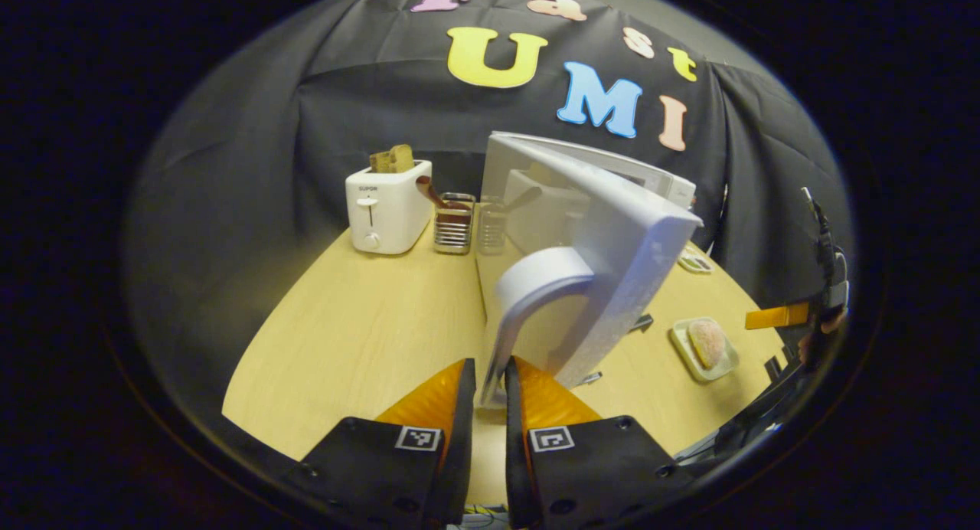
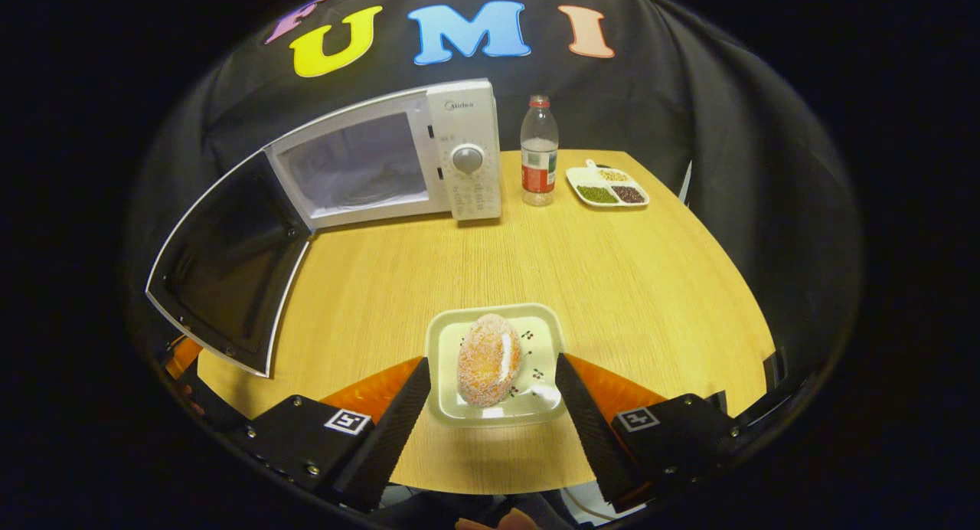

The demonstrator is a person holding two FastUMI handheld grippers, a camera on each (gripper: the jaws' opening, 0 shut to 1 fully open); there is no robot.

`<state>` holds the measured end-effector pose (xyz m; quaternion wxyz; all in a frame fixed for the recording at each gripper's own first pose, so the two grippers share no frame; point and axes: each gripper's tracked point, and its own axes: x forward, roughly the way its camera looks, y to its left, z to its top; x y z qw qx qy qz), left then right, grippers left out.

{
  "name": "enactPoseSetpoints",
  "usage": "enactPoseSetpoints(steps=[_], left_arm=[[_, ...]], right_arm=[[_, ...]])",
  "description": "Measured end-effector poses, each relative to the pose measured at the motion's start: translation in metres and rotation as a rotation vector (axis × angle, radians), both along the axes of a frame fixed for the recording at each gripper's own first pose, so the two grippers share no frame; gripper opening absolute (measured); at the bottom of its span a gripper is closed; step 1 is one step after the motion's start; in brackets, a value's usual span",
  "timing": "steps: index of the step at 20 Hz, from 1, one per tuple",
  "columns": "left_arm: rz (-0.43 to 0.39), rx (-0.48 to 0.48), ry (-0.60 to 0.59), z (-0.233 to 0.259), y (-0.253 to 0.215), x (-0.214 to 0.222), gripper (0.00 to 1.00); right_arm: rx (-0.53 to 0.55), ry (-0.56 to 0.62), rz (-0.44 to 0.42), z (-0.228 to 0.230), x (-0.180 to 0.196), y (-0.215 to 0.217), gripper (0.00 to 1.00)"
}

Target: Open the microwave oven with the left hand, put the food in, and close the microwave oven.

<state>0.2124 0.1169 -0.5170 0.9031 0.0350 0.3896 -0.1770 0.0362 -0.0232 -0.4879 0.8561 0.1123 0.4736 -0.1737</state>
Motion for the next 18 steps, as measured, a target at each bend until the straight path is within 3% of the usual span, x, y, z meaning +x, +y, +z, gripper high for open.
enactPoseSetpoints(steps=[1, 2, 5, 6, 7, 11, 12, 13, 14, 15, 16, 17, 18], left_arm=[[0.011, 0.033, 0.01, 0.003, 0.007, -0.016, 0.36], [0.035, 0.054, 0.014, 0.006, 0.012, -0.031, 0.31], [0.124, 0.092, 0.05, 0.016, 0.023, -0.09, 0.39], [0.154, 0.106, 0.054, 0.024, 0.024, -0.107, 0.31], [0.19, 0.11, 0.051, 0.032, 0.023, -0.122, 0.39], [0.295, 0.123, 0.048, 0.066, -0.004, -0.164, 0.39], [0.316, 0.165, 0.028, 0.076, -0.007, -0.169, 0.46], [0.328, 0.213, 0.003, 0.088, -0.009, -0.173, 0.31], [0.339, 0.26, -0.019, 0.101, -0.013, -0.178, 0.4], [0.348, 0.303, -0.039, 0.114, -0.018, -0.185, 0.63], [0.362, 0.346, -0.057, 0.126, -0.021, -0.192, 0.62], [0.375, 0.372, -0.065, 0.136, -0.026, -0.202, 0.72], [0.391, 0.377, -0.067, 0.144, -0.032, -0.209, 0.72]], right_arm=[[0.015, 0.014, 0.001, -0.01, 0.004, 0.001, 1.0], [0.015, 0.031, 0.013, -0.018, 0.005, 0.002, 1.0], [-0.005, 0.084, 0.07, -0.043, 0.01, -0.003, 1.0], [-0.009, 0.103, 0.079, -0.05, 0.01, -0.006, 1.0], [0.001, 0.116, 0.085, -0.056, 0.011, -0.007, 1.0], [0.022, 0.151, 0.135, -0.074, 0.018, -0.008, 1.0], [0.031, 0.153, 0.153, -0.077, 0.017, -0.006, 1.0], [0.025, 0.14, 0.162, -0.076, 0.019, -0.009, 1.0], [0.018, 0.12, 0.177, -0.078, 0.023, -0.009, 1.0], [-0.004, 0.106, 0.2, -0.077, 0.024, -0.01, 1.0], [-0.013, 0.094, 0.22, -0.079, 0.023, -0.008, 1.0], [-0.022, 0.086, 0.227, -0.079, 0.023, -0.009, 1.0], [-0.01, 0.075, 0.241, -0.08, 0.024, -0.003, 1.0]])
